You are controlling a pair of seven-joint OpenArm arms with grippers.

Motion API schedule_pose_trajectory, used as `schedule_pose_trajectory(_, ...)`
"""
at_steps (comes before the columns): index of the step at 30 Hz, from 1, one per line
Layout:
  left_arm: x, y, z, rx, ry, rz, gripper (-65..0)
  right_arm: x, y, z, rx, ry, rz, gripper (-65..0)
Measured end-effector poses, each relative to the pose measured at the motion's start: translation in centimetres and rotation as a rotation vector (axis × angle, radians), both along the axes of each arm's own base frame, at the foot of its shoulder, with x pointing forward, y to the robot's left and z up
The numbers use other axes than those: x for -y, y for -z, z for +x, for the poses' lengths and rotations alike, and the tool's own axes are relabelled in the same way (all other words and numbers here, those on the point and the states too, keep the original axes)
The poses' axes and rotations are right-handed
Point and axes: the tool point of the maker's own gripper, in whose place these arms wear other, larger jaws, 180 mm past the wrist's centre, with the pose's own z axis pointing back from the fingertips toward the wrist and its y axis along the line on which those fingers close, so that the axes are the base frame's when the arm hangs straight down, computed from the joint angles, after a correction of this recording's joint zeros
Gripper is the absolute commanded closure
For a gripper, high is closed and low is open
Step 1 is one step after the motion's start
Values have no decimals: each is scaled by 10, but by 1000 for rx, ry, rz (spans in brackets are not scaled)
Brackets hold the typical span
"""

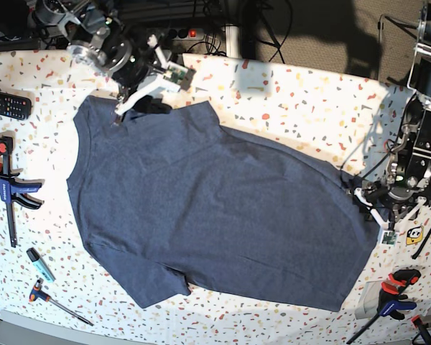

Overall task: Fold the T-shirt properly
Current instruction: 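Release the right gripper and regrasp the shirt near the collar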

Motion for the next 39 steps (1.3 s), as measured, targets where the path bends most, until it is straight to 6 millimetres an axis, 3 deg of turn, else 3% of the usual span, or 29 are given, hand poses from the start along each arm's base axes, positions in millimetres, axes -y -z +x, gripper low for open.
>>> schedule_pose_trajectory(4, 0, 0, 0, 3, 1, -1, -305, -12, 2, 2, 24, -9, -5, -312)
schedule_pose_trajectory(12, 1, 0, 0, 2, 4, -2, -305, -23, 2, 34, 74, 38, 24, -312)
schedule_pose_trajectory(15, 1, 0, 0, 2, 4, -1, -305, -27, 5, 38, 71, 48, 34, -303)
schedule_pose_trajectory(18, 1, 0, 0, 2, 3, -1, -305, -27, 6, 38, 68, 47, 36, -205)
schedule_pose_trajectory(22, 1, -1, 1, 6, 5, -1, -305, -26, 8, 37, 61, 46, 31, -6)
schedule_pose_trajectory(31, 1, -1, 1, 10, 6, -1, -305, -26, 1, 44, 102, 66, 52, 0)
schedule_pose_trajectory(39, 1, -1, 1, 6, 5, -1, -305, -33, -30, 67, 196, 62, 86, 0)
